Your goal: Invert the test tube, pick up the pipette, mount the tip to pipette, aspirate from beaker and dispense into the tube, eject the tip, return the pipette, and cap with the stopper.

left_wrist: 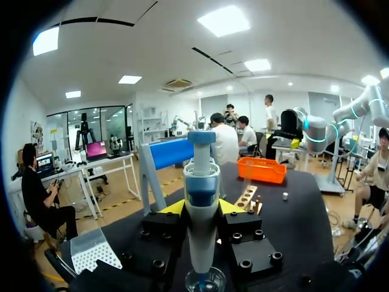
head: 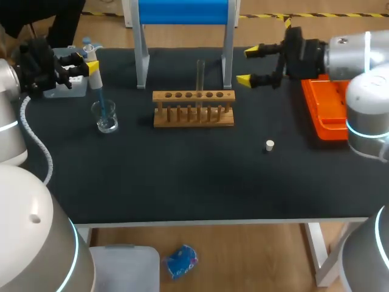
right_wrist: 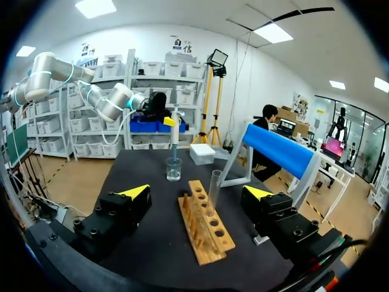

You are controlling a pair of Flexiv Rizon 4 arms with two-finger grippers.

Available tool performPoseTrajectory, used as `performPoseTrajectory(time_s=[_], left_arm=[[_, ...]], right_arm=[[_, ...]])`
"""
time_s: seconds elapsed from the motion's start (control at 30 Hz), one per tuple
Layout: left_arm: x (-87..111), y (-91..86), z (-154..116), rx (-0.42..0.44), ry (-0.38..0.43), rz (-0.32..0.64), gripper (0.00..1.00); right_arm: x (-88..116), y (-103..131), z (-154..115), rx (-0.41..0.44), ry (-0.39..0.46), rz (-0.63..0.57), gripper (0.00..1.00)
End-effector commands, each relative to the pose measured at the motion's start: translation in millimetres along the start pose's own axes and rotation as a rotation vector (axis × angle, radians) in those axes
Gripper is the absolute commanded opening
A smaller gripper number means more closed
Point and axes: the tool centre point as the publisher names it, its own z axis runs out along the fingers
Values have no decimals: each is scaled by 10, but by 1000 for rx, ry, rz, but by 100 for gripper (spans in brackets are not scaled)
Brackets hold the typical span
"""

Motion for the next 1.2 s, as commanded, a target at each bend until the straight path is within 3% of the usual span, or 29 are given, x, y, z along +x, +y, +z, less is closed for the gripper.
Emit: performPoseTrajectory(time_s=[0.03, 1.2], left_arm=[[7, 0, 0, 1, -2, 1, 0], [7, 0, 0, 1, -2, 1, 0]], right_arm=[[-105, -13, 268, 14, 24, -5, 100], [-117, -104, 330, 24, 21, 23, 100]])
